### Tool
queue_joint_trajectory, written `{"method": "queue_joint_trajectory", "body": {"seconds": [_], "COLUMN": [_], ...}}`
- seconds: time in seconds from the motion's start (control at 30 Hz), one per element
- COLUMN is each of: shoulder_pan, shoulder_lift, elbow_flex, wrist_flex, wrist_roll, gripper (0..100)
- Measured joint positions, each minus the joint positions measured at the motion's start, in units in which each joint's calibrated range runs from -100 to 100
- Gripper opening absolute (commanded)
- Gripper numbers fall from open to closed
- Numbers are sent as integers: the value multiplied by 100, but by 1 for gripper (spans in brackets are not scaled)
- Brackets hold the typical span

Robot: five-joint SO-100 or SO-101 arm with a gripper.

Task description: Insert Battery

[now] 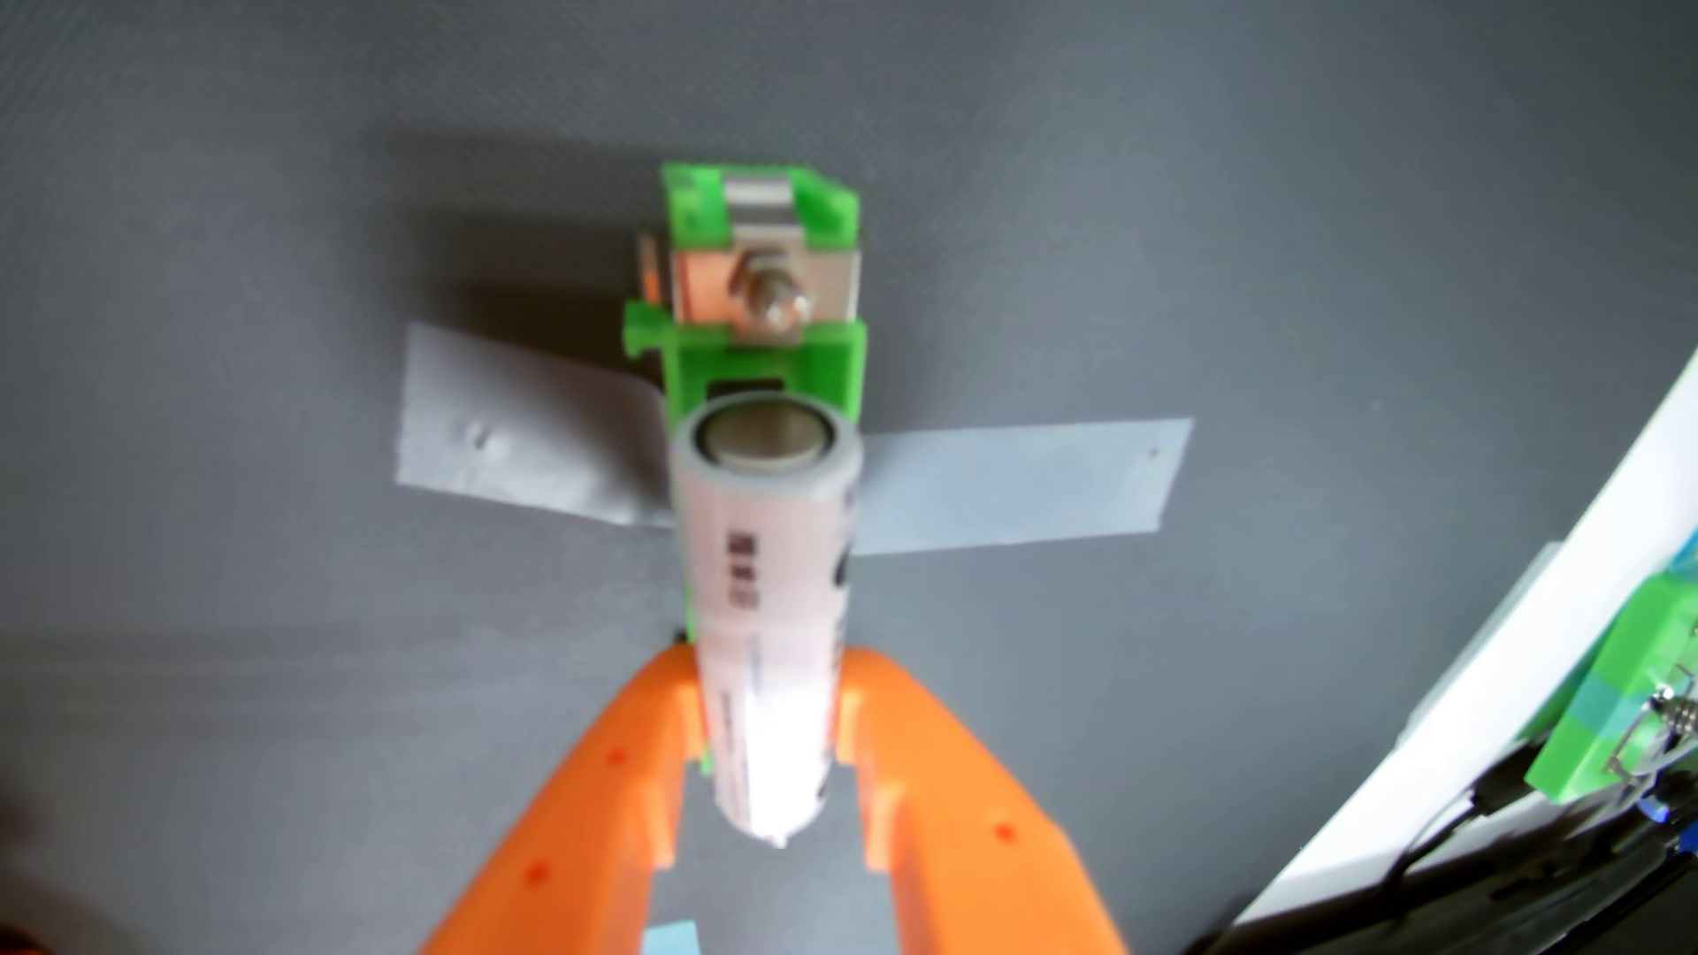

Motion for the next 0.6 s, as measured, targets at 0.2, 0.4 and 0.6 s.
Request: {"method": "queue_joint_trajectory", "body": {"seconds": [0.2, 0.4, 0.6], "shoulder_pan": [8, 8, 8], "shoulder_lift": [0, 0, 0], "elbow_flex": [190, 199, 199], "wrist_flex": [-251, -251, -268], "wrist_roll": [0, 0, 0], "gripper": [2, 2, 2]}}
